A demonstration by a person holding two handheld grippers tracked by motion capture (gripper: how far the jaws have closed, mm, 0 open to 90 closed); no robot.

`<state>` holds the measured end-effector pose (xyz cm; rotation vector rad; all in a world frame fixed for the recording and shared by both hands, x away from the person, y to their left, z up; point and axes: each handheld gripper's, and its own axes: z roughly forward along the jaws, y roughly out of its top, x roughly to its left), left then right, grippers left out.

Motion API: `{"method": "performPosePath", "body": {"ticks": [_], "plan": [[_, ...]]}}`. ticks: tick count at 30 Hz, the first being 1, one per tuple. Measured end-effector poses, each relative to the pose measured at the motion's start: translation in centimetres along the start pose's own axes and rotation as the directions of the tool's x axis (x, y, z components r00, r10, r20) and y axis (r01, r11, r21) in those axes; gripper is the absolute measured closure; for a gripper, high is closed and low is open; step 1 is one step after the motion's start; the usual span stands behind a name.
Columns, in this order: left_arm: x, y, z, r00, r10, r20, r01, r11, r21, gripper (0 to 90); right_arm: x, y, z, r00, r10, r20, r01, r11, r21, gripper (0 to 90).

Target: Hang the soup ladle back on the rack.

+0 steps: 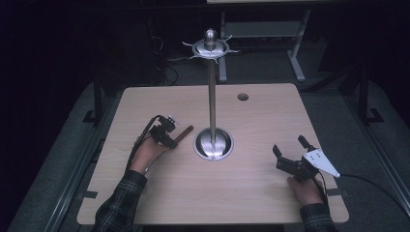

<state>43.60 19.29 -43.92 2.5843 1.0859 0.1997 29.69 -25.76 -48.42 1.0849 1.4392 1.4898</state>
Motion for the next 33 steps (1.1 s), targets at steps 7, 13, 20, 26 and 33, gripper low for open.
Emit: {"method": "performPosePath", "body": {"ticks": [7, 13, 20, 26, 33], "plan": [[0.0, -0.2, 0.0, 1.0, -0.005, -0.001, 0.005, 0.9999, -0.012, 74.2, 0.0, 0.0, 0.0, 1.0, -0.001, -0.001, 0.001, 1.0, 0.0, 0.2], [0.1, -0.3, -0.1, 0.9999, -0.007, 0.007, 0.008, 0.9997, -0.022, 74.2, 0.0, 0.0, 0.0, 1.0, -0.001, -0.001, 0.001, 1.0, 0.0, 0.2], [0.0, -0.8, -1.6, 0.9994, -0.009, 0.034, 0.013, 0.9945, -0.104, 74.2, 0.0, 0.0, 0.0, 1.0, -0.001, -0.001, 0.001, 1.0, 0.0, 0.2], [0.1, -1.4, -3.8, 0.9971, -0.001, 0.076, 0.015, 0.9814, -0.191, 74.2, 0.0, 0.0, 0.0, 1.0, -0.001, -0.002, 0.001, 1.0, 0.0, 0.2], [0.2, -2.2, -6.3, 0.9889, -0.004, 0.148, 0.052, 0.9474, -0.316, 74.2, 0.0, 0.0, 0.0, 1.0, -0.001, -0.002, 0.001, 1.0, 0.001, 0.2]]}}
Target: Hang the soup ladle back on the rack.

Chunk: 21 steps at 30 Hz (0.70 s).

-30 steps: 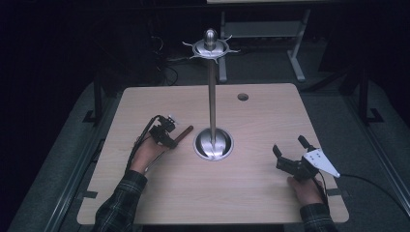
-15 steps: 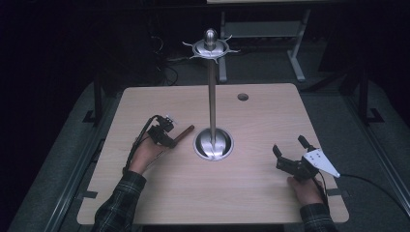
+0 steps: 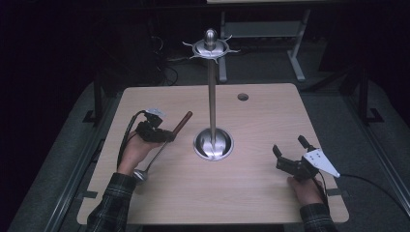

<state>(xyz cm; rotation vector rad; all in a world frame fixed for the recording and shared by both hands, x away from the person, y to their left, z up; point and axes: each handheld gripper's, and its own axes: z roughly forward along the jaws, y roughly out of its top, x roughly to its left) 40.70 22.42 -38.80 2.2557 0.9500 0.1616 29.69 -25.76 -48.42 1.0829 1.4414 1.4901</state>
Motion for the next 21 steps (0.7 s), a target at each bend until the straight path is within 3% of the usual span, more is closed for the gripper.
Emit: {"method": "performPosePath", "body": {"ticks": [1, 7, 8, 21], "plan": [[-0.1, 0.0, -0.2, 0.9999, -0.014, 0.004, 0.014, 0.9996, -0.023, 74.2, 0.0, 0.0, 0.0, 1.0, 0.0, 0.0, 0.0, 1.0, 0.0, 0.2], [-0.2, -0.3, -1.8, 0.9998, -0.009, 0.018, 0.011, 0.9972, -0.074, 74.3, 0.0, 0.0, 0.0, 1.0, 0.0, 0.0, 0.0, 1.0, 0.0, 0.2], [-0.1, -0.4, -2.1, 0.9998, 0.006, 0.018, -0.005, 0.9973, -0.073, 74.3, 0.0, 0.0, 0.0, 1.0, 0.0, 0.0, 0.0, 1.0, 0.0, 0.2], [-1.1, -0.2, -5.6, 0.9983, 0.052, 0.027, -0.046, 0.9797, -0.195, 74.3, 0.0, 0.0, 0.0, 1.0, 0.0, 0.0, 0.0, 1.0, 0.0, 0.2]]}}
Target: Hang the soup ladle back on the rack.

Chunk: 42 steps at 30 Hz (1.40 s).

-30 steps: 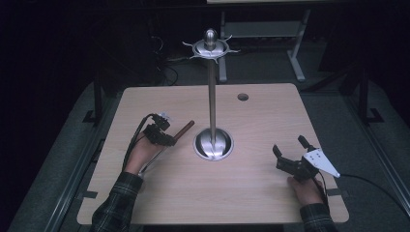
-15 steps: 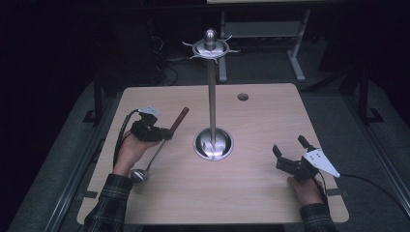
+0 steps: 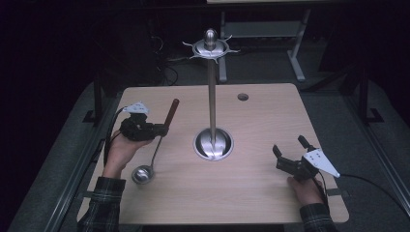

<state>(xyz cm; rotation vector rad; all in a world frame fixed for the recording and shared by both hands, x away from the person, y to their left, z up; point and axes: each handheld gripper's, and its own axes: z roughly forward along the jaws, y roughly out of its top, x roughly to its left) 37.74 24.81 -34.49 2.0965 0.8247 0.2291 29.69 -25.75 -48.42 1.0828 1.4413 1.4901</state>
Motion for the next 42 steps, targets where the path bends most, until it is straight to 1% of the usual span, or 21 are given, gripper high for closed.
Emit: {"method": "performPosePath", "body": {"ticks": [3, 7, 13, 19, 20, 21, 27, 32, 35, 42], "plan": [[-0.3, 0.3, -0.8, 0.9999, 0.01, 0.007, -0.01, 0.9995, -0.029, 74.3, 0.0, 0.0, 0.0, 1.0, 0.001, 0.0, -0.001, 1.0, 0.0, 0.2], [-0.5, 0.5, -1.5, 0.9997, 0.015, 0.02, -0.014, 0.9979, -0.063, 74.3, 0.0, 0.0, 0.0, 1.0, 0.001, 0.0, -0.001, 1.0, 0.0, 0.2], [-0.7, 0.6, -2.1, 0.9993, 0.021, 0.032, -0.018, 0.9958, -0.089, 74.3, 0.0, 0.0, 0.0, 1.0, 0.001, 0.0, -0.001, 1.0, 0.0, 0.2], [-1.0, 0.9, -2.6, 0.9984, 0.039, 0.04, -0.034, 0.9936, -0.108, 74.2, 0.0, 0.0, 0.0, 1.0, 0.002, 0.002, -0.002, 1.0, -0.001, 0.2], [-1.1, 0.9, -2.7, 0.9985, 0.034, 0.044, -0.028, 0.9925, -0.119, 74.2, 0.0, 0.0, 0.0, 1.0, 0.002, 0.002, -0.002, 1.0, -0.001, 0.2], [-1.1, 1.0, -2.8, 0.9982, 0.041, 0.045, -0.036, 0.992, -0.121, 74.2, 0.0, 0.0, 0.0, 1.0, 0.001, 0.001, -0.001, 1.0, -0.001, 0.2], [-1.6, 1.3, -3.3, 0.9975, 0.051, 0.049, -0.043, 0.9882, -0.147, 74.2, 0.0, 0.0, 0.0, 1.0, 0.001, 0.0, -0.001, 1.0, 0.0, 0.2], [-2.3, 2.0, -4.0, 0.9956, 0.076, 0.055, -0.065, 0.9807, -0.184, 74.1, 0.0, 0.0, 0.0, 1.0, 0.0, 0.0, 0.0, 1.0, -0.001, 0.2], [-2.7, 2.4, -4.2, 0.995, 0.08, 0.06, -0.066, 0.9765, -0.205, 74.1, 0.0, 0.0, 0.0, 1.0, 0.002, 0.0, -0.002, 1.0, 0.0, 0.2], [-3.8, 3.8, -4.7, 0.9923, 0.11, 0.057, -0.093, 0.967, -0.237, 74.1, 0.0, 0.0, 0.0, 1.0, 0.001, -0.001, -0.001, 1.0, 0.0, 0.2]]}}
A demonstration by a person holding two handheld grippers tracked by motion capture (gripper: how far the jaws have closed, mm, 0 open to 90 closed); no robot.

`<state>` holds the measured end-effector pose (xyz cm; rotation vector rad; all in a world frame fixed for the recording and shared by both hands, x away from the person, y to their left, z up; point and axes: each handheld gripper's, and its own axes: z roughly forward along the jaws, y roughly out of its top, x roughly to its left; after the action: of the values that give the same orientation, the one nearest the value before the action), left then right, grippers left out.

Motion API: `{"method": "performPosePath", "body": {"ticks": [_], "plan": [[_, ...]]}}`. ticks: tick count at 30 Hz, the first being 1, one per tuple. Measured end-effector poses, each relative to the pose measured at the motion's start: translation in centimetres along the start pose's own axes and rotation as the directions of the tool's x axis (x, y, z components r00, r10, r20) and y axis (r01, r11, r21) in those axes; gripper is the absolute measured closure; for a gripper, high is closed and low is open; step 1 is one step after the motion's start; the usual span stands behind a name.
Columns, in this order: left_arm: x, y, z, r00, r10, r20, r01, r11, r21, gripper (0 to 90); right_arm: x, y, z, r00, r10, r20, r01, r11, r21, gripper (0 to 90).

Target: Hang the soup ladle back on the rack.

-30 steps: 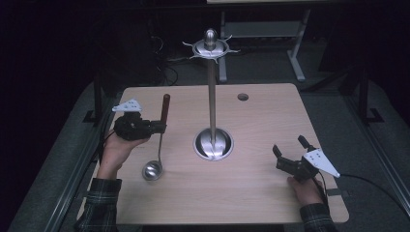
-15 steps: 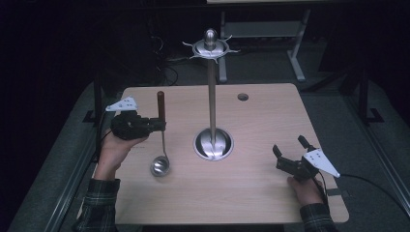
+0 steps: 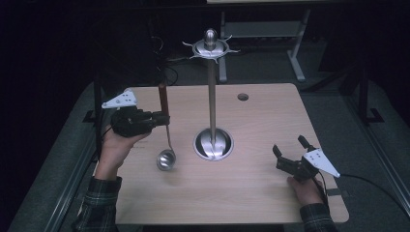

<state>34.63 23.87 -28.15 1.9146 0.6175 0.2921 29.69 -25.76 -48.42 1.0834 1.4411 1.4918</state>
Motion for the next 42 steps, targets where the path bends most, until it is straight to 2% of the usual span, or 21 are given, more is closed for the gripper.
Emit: {"method": "performPosePath", "body": {"ticks": [12, 22, 33, 42], "plan": [[-0.6, 3.4, -0.2, 0.9988, 0.046, 0.014, -0.046, 0.9978, -0.048, 74.1, 0.0, 0.0, 0.0, 1.0, 0.0, 0.0, 0.0, 1.0, 0.0, 0.2], [-0.8, 6.0, 0.1, 0.9968, 0.073, 0.03, -0.071, 0.9956, -0.06, 74.1, 0.0, 0.0, 0.0, 1.0, 0.0, 0.0, 0.0, 1.0, 0.0, 0.2], [-0.9, 7.6, 0.9, 0.9949, 0.084, 0.055, -0.08, 0.9947, -0.064, 74.1, 0.0, 0.0, 0.0, 1.0, 0.0, -0.001, 0.0, 1.0, 0.0, 0.2], [-1.1, 8.3, 1.7, 0.994, 0.09, 0.062, -0.086, 0.9948, -0.054, 74.1, 0.0, 0.0, 0.0, 1.0, 0.0, -0.001, 0.0, 1.0, 0.0, 0.2]]}}
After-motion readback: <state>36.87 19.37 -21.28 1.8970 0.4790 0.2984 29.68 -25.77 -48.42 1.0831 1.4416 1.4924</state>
